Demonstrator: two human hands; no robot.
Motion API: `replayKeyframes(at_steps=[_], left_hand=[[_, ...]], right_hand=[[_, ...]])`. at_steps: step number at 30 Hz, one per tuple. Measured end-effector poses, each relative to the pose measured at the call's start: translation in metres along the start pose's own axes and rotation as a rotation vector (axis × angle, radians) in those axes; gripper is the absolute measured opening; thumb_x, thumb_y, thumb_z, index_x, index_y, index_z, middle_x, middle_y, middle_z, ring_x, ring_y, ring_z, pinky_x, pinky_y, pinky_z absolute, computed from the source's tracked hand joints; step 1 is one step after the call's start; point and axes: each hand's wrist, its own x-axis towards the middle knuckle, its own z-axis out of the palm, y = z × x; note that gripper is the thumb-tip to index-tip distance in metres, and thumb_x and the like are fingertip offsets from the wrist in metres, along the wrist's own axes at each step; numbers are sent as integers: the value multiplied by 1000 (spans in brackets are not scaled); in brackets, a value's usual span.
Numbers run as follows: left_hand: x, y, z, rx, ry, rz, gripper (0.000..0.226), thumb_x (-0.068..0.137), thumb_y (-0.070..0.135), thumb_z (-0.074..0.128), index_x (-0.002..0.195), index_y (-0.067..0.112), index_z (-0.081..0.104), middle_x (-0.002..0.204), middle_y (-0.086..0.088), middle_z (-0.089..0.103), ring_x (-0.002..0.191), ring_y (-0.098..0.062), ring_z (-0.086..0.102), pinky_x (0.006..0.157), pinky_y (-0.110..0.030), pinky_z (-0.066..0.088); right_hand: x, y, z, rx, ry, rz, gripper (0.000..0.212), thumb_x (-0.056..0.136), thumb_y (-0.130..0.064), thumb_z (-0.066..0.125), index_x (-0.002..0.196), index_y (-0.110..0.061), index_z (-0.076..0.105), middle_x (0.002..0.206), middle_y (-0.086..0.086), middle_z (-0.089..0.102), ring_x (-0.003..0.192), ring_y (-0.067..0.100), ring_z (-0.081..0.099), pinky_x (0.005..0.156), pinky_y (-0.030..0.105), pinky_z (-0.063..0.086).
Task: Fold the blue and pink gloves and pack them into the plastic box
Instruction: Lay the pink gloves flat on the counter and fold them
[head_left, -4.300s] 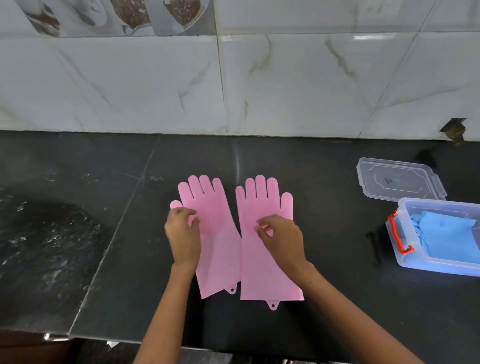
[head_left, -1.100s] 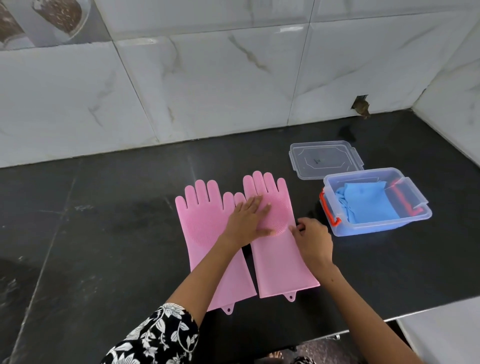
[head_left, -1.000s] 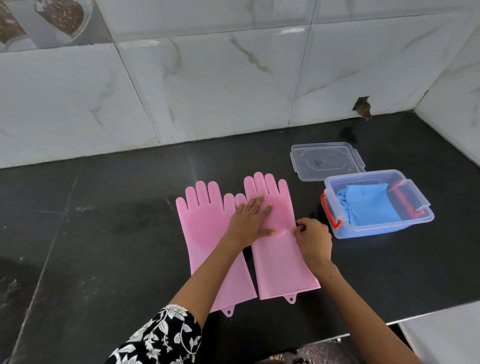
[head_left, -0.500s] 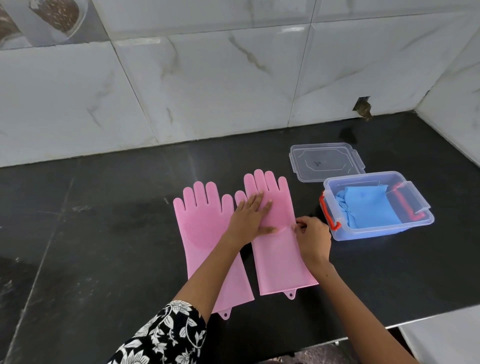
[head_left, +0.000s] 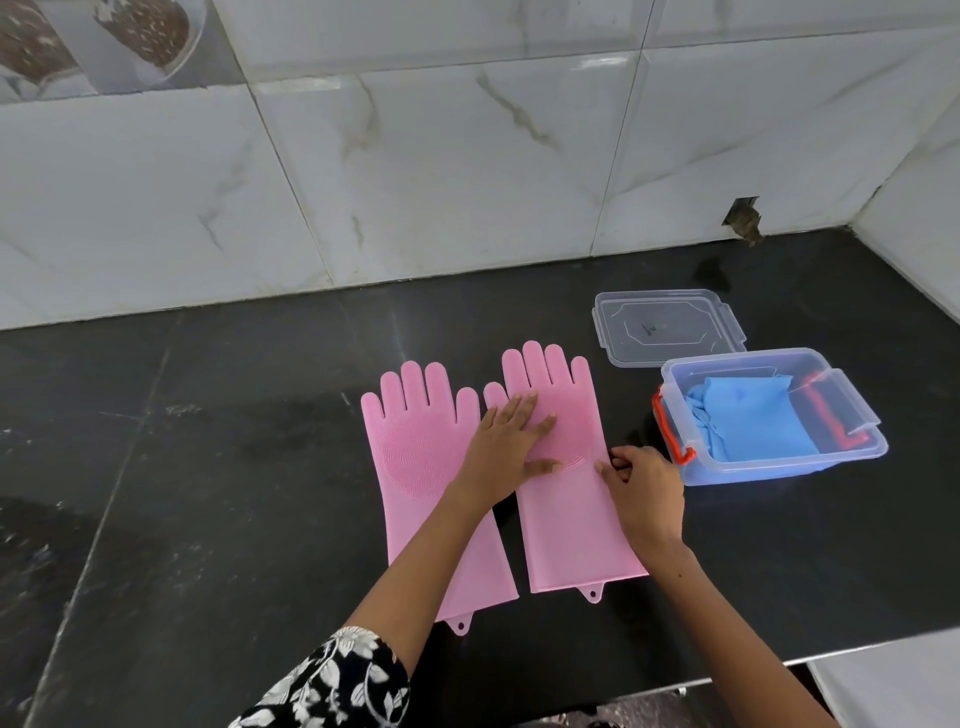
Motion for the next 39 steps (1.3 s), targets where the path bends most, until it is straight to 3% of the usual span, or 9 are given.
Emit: replayKeyframes(at_steps=[4,8,12,15,21,28,36,39], left_hand=[[-55,-2,6,-74,105,-106,56,94,51,38,146,31,28,159,1,5,147,-21,1,119,-40,0],[-130,-15,13,-191,184,-259,56,88,55,47,140,35,38,157,9,13,146,-16,9,114,-31,1],[-175,-8,18,-275,172,-200,49,76,54,66,121,36,61,148,10,37,138,-11,28,113,-28,15],[-186,4,24,-297,160,-142,36,70,54,70,100,34,71,127,12,54,122,-6,42,104,-21,28],[-184,9,22,-251,218,-138,10,80,34,69,81,26,74,92,11,62,89,-7,51,80,-18,31],[-182,15,23,-125,213,-95,20,89,17,49,82,21,67,96,8,62,91,-13,52,77,-23,33],[-184,16,21,-64,211,-94,11,78,15,68,70,23,68,85,9,65,79,-12,56,67,-25,43],[-178,17,11,-171,258,-113,10,85,24,63,89,21,72,96,7,65,90,-14,56,76,-24,39]], right_hand=[[-29,17,-9,-27,-51,10,35,82,-31,69,112,-13,66,109,3,66,87,14,62,83,31,53],[-56,30,-18,8,-35,6,35,79,-28,73,110,-12,68,102,3,68,79,10,59,74,25,50],[-69,33,-22,26,-29,2,32,77,-23,76,106,-10,70,95,3,70,74,10,61,70,22,49],[-73,34,-23,36,-22,-4,28,76,-18,77,102,-9,71,90,3,70,71,11,62,68,22,48],[-74,38,-20,56,-5,-10,26,76,-12,76,101,-9,73,91,5,72,71,12,61,71,23,49],[-72,42,-19,56,-1,0,25,78,-12,74,103,-8,72,95,6,72,73,10,60,75,24,47],[-78,34,-25,46,11,13,32,78,-19,75,107,-8,69,99,7,71,78,14,62,80,32,53],[-82,34,-30,47,57,26,33,80,-25,73,108,-8,69,101,8,71,80,15,63,80,33,55]])
